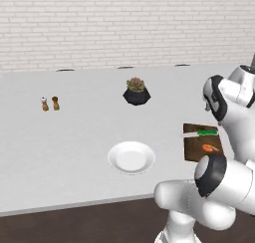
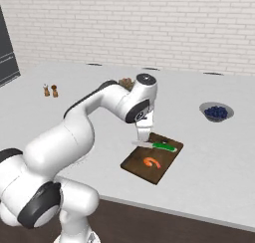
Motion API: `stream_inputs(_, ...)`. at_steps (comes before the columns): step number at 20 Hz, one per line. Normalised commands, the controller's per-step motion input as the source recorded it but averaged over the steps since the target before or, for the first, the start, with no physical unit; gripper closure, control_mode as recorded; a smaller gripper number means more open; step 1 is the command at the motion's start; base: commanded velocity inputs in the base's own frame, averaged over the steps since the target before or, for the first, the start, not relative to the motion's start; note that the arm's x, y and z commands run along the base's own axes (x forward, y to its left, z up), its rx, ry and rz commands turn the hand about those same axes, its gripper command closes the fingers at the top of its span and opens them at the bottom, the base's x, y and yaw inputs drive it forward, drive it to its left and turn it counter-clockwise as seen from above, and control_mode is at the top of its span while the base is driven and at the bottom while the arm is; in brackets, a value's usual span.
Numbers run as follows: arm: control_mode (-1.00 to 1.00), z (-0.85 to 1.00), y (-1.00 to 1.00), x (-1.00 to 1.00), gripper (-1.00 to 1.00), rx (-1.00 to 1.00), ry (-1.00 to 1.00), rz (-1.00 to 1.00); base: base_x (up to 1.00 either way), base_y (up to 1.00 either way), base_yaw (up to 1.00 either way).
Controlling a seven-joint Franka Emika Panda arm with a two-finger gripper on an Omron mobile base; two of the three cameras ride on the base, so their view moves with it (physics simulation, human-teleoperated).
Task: Pick up the knife from the drawer and place it on the cutting board. Then place the meat from the plate to the cutting board.
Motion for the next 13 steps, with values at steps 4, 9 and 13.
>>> stream_inputs(4,-1.0,0.74,0.61,-0.21,-1.0,-0.1,-0.37,0.0,0.0,0.0,0.0)
stream_inputs(9,-1.0,0.54,0.62,-0.41,-1.0,-0.13,-0.45,0.0,0.0,0.0,0.0)
stream_inputs(13,-1.0,0.68,0.59,-0.33,-1.0,-0.19,-0.43,0.0,0.0,0.0,0.0)
